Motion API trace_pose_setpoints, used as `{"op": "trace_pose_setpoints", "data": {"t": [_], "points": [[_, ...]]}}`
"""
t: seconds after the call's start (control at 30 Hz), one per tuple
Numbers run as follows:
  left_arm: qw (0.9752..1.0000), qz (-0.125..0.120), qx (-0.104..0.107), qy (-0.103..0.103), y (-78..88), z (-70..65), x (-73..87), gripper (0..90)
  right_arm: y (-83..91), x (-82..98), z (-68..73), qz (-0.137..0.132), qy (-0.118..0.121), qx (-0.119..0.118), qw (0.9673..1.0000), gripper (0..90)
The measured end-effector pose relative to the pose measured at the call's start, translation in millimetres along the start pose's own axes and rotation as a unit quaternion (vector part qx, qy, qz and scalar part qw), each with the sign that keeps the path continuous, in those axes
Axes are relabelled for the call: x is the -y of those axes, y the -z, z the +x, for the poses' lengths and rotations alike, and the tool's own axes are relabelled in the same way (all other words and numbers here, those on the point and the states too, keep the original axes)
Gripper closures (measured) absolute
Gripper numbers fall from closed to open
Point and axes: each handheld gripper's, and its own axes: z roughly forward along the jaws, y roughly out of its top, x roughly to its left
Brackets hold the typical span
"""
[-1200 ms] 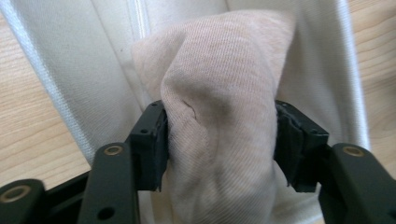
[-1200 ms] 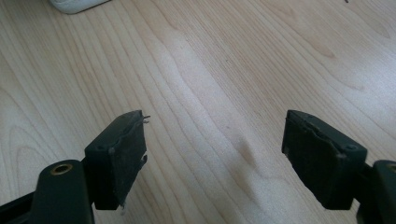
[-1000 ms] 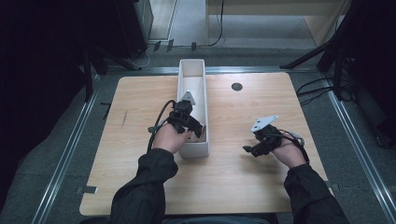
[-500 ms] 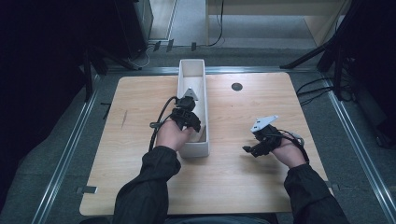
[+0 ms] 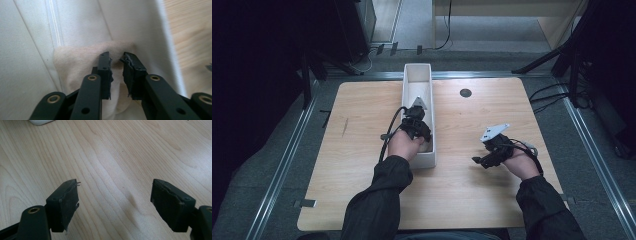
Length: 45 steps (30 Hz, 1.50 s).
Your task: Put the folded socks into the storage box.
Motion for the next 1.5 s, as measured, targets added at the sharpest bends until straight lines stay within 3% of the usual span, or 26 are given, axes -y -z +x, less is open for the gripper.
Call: {"op": "trace_pose_setpoints", "data": {"t": [0.3, 0.67, 0.83, 1.03, 1.5], "points": [[0.9999, 0.010, -0.002, 0.008, -11.8, 3.1, 0.9, 74.5, 0.2, 0.7, 0.1, 0.002, 0.001, 0.003, 1.0000, 22.4], [0.9991, 0.024, -0.027, 0.022, -15.5, 3.4, 0.3, 72.4, 1.0, 1.0, 0.4, 0.002, 0.002, 0.004, 1.0000, 22.3], [0.9995, 0.021, -0.010, 0.021, -14.2, 5.2, 1.3, 70.0, 1.0, 1.4, 0.1, 0.002, 0.001, 0.004, 1.0000, 22.3], [0.9998, 0.015, 0.005, 0.010, -7.1, 4.1, 2.5, 66.6, 0.8, 1.3, 0.1, 0.002, 0.003, 0.004, 1.0000, 22.4], [0.9999, -0.008, 0.004, -0.011, 23.3, 4.7, 9.2, 62.2, 0.6, 1.1, 0.4, 0.002, 0.003, 0.004, 1.0000, 22.3]]}}
